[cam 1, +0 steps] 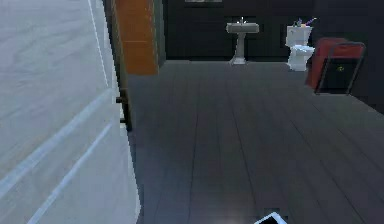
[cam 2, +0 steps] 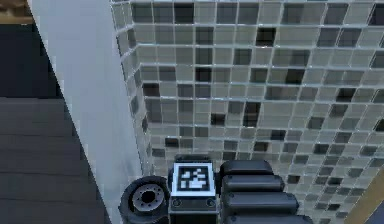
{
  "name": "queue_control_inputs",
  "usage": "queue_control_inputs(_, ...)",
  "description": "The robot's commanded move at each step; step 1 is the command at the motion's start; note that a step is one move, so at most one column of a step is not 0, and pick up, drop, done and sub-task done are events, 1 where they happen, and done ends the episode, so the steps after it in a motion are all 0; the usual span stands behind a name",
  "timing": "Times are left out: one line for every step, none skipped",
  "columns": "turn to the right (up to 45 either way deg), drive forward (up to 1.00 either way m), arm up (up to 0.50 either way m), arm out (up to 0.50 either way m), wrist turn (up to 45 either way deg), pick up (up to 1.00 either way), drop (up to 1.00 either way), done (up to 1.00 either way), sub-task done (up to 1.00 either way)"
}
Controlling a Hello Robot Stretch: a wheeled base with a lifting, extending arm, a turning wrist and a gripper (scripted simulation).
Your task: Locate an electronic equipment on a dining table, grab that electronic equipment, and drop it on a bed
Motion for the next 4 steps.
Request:
queue_control_inputs(0.0,1.0,0.0,0.0,0.0,0.0,0.0,0.0,0.0)
queue_control_inputs(-6.0,0.0,0.0,0.0,0.0,0.0,0.0,0.0,0.0)
queue_control_inputs(0.0,0.25,0.0,0.0,0.0,0.0,0.0,0.0,0.0)
queue_control_inputs(-9.0,0.0,0.0,0.0,0.0,0.0,0.0,0.0,0.0)
